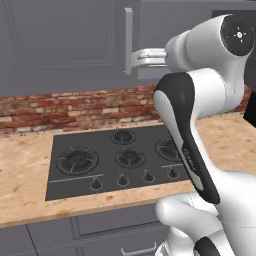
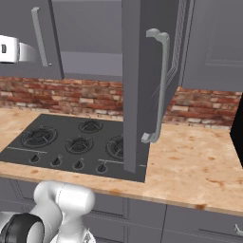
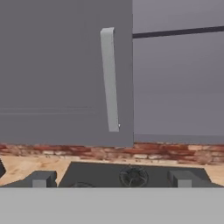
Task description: Open the cabinet. Pick the spray and place it next to the sink. Then close the cabinet.
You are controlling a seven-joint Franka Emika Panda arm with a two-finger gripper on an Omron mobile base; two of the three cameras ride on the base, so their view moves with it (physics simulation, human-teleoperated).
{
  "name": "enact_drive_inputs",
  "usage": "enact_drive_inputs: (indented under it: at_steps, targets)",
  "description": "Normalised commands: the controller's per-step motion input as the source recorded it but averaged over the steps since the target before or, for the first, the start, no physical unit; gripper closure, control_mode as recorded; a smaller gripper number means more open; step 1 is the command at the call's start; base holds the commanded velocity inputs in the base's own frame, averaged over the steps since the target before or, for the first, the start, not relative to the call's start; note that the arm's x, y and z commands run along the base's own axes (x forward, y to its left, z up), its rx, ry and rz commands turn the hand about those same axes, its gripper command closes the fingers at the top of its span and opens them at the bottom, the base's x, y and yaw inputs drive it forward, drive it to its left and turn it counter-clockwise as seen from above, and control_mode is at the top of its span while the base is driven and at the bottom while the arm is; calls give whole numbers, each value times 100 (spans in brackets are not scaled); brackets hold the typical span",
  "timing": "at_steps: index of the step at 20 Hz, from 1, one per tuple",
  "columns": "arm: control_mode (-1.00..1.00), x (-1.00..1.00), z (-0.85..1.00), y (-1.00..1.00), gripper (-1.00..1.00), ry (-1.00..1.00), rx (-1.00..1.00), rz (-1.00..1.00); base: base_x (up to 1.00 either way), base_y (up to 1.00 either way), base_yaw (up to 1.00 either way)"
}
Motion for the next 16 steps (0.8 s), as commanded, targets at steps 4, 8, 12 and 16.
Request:
enact_drive_inputs:
  at_steps: [4, 8, 12, 16]
  targets:
    - [-100, 34, 0, 0, -100, 0, 0, 0, 0, 0, 0]
    - [-100, 27, -9, 0, -100, 0, 0, 0, 0, 0, 0]
    - [-100, 29, -3, 0, -100, 0, 0, 0, 0, 0, 0]
    - [-100, 27, -2, 5, -100, 0, 0, 0, 0, 0, 0]
